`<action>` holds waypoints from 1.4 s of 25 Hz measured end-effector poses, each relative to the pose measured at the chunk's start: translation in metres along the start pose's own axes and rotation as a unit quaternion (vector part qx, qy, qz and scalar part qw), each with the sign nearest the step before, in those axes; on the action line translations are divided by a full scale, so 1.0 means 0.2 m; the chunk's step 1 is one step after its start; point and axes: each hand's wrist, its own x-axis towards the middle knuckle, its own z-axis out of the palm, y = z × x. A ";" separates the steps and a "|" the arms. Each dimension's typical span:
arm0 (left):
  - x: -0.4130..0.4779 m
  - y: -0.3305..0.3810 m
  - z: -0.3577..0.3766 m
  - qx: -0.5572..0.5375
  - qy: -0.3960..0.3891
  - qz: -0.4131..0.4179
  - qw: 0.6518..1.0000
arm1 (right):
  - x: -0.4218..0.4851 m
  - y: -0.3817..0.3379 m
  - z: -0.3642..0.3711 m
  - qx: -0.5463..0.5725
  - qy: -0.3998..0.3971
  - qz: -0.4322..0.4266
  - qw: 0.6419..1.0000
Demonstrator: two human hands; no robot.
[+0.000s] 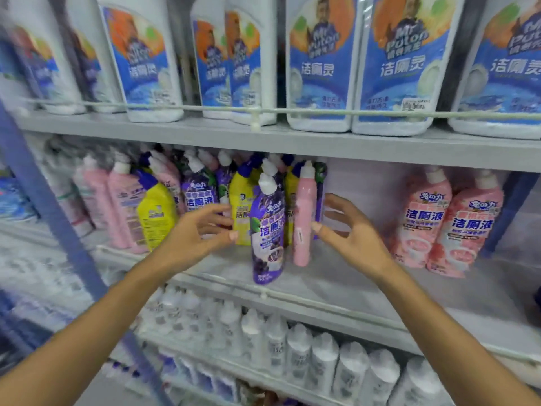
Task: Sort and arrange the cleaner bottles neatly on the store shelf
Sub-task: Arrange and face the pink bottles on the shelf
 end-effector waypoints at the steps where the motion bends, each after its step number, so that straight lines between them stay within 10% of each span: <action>1: -0.01 -0.02 -0.10 0.002 0.029 -0.005 1.000 | 0.03 -0.08 0.07 0.011 -0.011 -0.011 1.000; 14: 0.08 -0.27 -1.03 0.110 0.240 -0.065 0.962 | 0.54 -0.66 1.04 -0.004 -0.128 -0.078 0.989; 35: 0.39 -0.39 -1.16 0.143 0.229 -0.016 0.963 | 0.97 -0.59 1.52 -0.124 -0.048 -0.074 0.988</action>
